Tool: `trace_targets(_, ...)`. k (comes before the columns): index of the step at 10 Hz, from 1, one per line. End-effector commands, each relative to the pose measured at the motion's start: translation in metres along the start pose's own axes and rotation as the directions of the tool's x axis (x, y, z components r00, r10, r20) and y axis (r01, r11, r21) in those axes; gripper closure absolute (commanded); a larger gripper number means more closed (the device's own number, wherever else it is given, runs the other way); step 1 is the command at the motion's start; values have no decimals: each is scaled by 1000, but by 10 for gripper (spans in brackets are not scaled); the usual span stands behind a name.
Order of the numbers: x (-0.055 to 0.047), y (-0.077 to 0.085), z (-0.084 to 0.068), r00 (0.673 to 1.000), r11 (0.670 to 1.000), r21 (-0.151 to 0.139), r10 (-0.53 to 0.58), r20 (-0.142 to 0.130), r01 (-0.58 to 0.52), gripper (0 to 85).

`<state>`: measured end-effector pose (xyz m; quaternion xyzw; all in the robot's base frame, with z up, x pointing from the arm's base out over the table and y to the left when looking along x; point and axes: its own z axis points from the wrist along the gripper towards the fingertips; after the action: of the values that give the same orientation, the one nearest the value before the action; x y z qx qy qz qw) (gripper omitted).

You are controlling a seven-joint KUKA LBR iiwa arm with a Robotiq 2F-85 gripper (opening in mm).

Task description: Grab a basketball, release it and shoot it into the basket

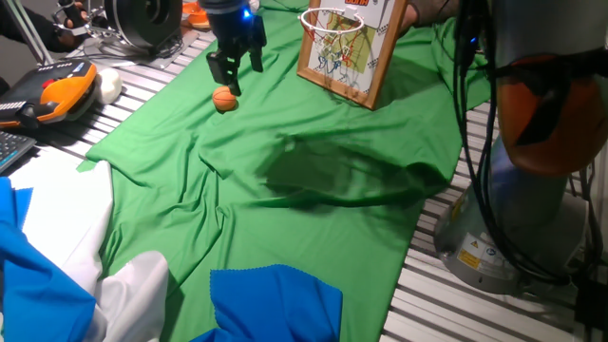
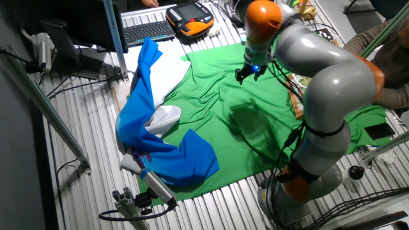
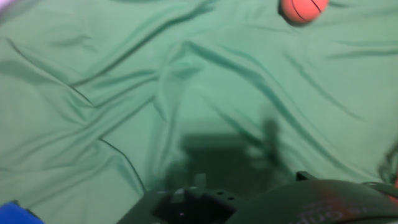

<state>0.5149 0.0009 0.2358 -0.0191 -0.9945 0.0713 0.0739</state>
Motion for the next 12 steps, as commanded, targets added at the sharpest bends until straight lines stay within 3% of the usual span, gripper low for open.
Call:
trace_targets(1,0,0,0,998,1000,24,-6,-55,8,850)
trace_targets(11,0,0,0,998,1000,25,18,-52,-17,850)
trace_targets(12,0,1,-1,1000,999,28,19,-9,-19,850)
